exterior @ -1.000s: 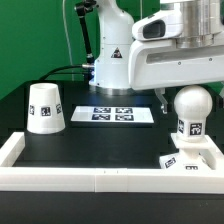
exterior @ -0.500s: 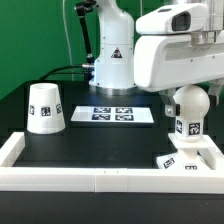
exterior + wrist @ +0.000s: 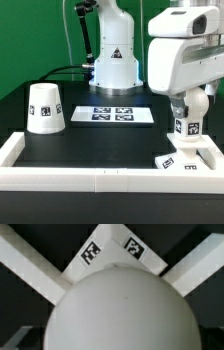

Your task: Assemble lamp

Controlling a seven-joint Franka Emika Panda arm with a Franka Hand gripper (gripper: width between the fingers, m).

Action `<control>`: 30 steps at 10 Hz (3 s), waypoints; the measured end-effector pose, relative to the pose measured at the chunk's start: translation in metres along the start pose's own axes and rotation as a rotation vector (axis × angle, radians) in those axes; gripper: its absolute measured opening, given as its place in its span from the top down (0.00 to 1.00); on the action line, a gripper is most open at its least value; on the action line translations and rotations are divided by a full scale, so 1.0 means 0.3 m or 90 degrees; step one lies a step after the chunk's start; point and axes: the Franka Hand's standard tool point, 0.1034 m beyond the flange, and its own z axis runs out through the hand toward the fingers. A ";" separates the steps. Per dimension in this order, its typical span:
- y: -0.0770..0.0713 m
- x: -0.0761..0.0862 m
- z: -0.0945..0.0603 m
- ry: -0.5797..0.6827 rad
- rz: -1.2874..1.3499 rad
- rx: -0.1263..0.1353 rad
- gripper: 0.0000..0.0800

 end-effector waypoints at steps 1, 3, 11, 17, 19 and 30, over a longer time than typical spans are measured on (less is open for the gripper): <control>-0.006 0.002 0.002 -0.004 -0.059 -0.003 0.13; 0.002 -0.003 0.000 -0.008 -0.168 -0.007 0.13; 0.045 -0.024 -0.007 -0.014 -0.318 -0.014 0.28; 0.041 -0.020 -0.006 -0.010 -0.063 -0.016 0.28; 0.039 -0.021 -0.006 -0.009 0.065 -0.014 0.28; 0.039 -0.017 -0.009 0.000 0.597 -0.016 0.28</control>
Offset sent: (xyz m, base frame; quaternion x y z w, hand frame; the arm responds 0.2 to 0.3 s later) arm 0.0050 -0.0043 0.0044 0.0151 0.0012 -0.1643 0.9863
